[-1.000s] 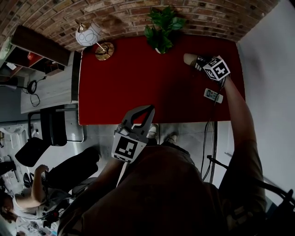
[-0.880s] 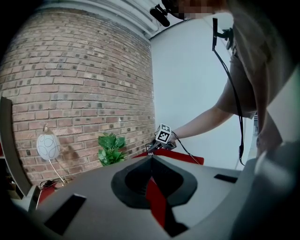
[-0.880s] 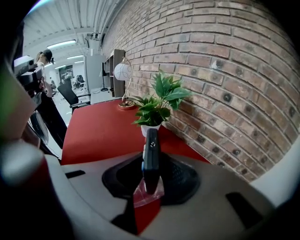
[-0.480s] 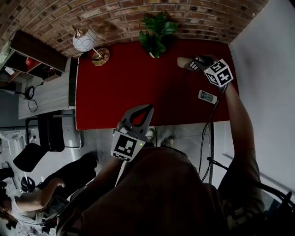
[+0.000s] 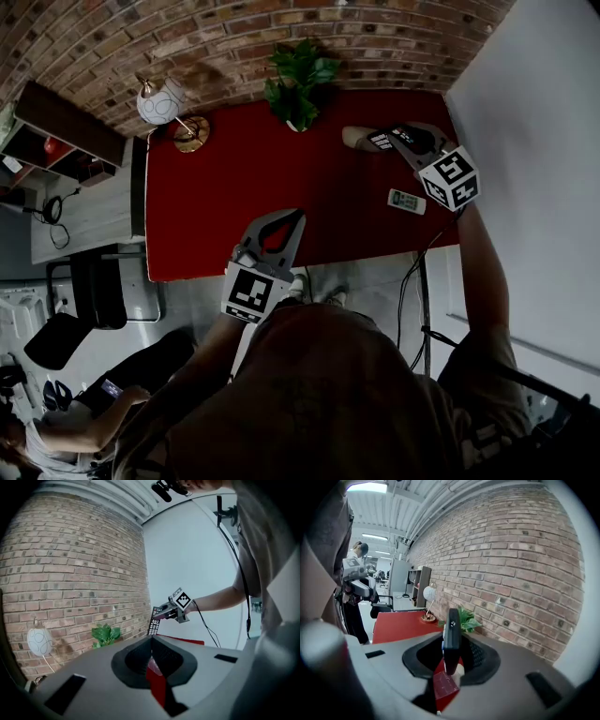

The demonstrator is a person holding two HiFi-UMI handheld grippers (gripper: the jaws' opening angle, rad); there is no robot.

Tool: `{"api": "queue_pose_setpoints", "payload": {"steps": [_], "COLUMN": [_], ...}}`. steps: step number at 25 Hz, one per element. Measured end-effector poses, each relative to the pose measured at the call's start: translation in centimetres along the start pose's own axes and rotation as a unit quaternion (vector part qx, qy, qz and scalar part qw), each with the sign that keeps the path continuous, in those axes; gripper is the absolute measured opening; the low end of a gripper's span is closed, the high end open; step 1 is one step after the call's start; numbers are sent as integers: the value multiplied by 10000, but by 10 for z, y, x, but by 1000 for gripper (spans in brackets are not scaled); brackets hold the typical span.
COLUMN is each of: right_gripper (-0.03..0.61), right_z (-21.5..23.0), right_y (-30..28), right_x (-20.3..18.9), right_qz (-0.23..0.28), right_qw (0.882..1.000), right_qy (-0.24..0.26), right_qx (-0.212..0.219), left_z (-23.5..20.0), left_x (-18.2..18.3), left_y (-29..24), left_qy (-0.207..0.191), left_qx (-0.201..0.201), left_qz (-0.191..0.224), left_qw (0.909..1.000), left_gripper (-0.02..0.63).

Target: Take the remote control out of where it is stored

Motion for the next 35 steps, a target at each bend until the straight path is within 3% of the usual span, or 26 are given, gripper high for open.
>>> {"api": "queue_pose_setpoints", "payload": {"steps": [7,16,27,35], "right_gripper": [95,95,95,95], "right_z": [-15,-42,-85,-112], "right_y": [59,141,220,250], "right_x": [38,76,82,80], "right_qz": [753,1611,2096,2385], "right_qw": [9963,9800,9610,9501], "right_qy": [-7,-36,-176,-293], "right_qx": [-417,-1166,-1798,-1991], "left_z": [-6,-16,-10,1], "left_x": [14,31,62,91], "left_y": [-5,-8,-6,-5], "left_qy": [-81,-127,-348,-922], "left_qx": [-18,68,-85,-156], "left_qz": [169,336,601,996], "left_qw": [9998,9993,9975,9906], "left_gripper": [11,11,11,11]}}
Point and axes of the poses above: the fingertips, and each gripper's own axes: y backward along the fingers, z to its right, x out of its top, the point moved 2 cm from there along y, backward along the fingers, and after that the axes turned 4 degrees about -z, right-handed, at the moved point
